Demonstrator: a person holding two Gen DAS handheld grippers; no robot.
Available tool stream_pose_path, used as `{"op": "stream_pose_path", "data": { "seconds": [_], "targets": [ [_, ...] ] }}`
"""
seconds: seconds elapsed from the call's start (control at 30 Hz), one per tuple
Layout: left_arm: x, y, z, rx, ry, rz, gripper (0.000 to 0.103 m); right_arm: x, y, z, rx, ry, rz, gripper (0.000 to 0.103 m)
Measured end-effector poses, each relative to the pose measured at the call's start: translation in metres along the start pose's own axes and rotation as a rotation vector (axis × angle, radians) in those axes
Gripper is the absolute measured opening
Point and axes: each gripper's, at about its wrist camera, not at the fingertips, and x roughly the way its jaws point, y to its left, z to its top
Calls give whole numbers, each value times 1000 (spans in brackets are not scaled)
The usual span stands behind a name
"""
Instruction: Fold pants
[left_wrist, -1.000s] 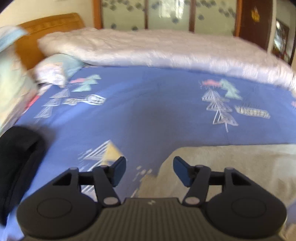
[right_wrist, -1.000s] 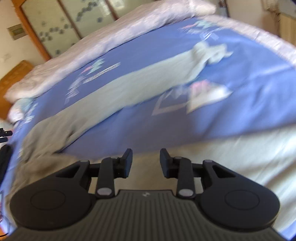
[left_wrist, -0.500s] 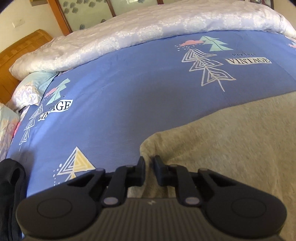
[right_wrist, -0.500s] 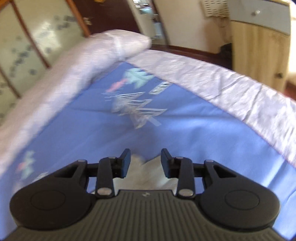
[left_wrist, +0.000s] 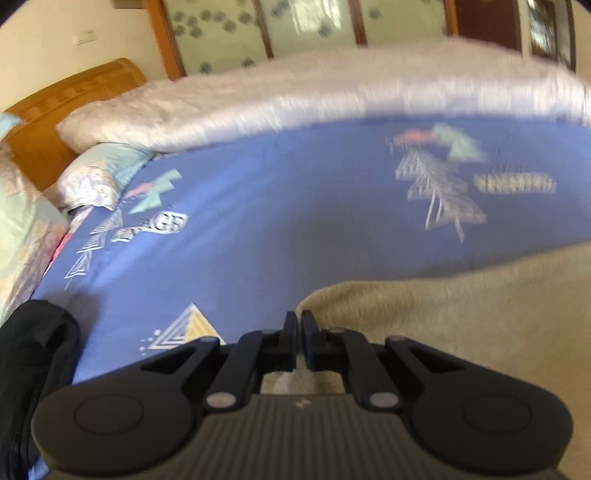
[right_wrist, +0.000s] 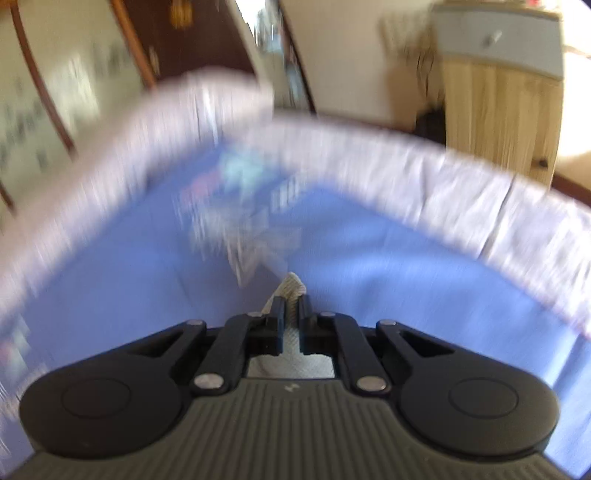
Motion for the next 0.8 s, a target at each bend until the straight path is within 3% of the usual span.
{"op": "stream_pose_path", "data": {
  "seconds": [0.1, 0.17, 0.27, 0.37, 0.5, 0.57, 0.63, 0.8],
  "targets": [
    [-38, 19, -4, -80, -57, -34, 4, -38, -41, 11, 112, -92, 77, 8],
    [-64, 30, -18, -115, -86, -60, 4, -56, -67, 8, 146, -126, 33, 6],
    [-100, 37, -53, -124, -103, -118, 4, -64, -120, -10, 226, -50, -105, 10],
    [-122, 31, -87, -86, -90, -117, 4, -69, -154, -26, 309, 35, -87, 10],
    [-139, 24, -114, -106, -59, -129, 4, -74, -146, -31, 349, 92, 22, 13],
    [-143, 24, -120, -131, -53, -135, 4, -69, -130, -33, 348, 131, 67, 32],
    [-145, 25, -125, -151, -44, -135, 4, -64, -114, -41, 352, 162, 95, 39],
    [-142, 29, -117, -164, -30, -122, 4, -44, -94, -57, 382, 220, 86, 39]
  ]
}}
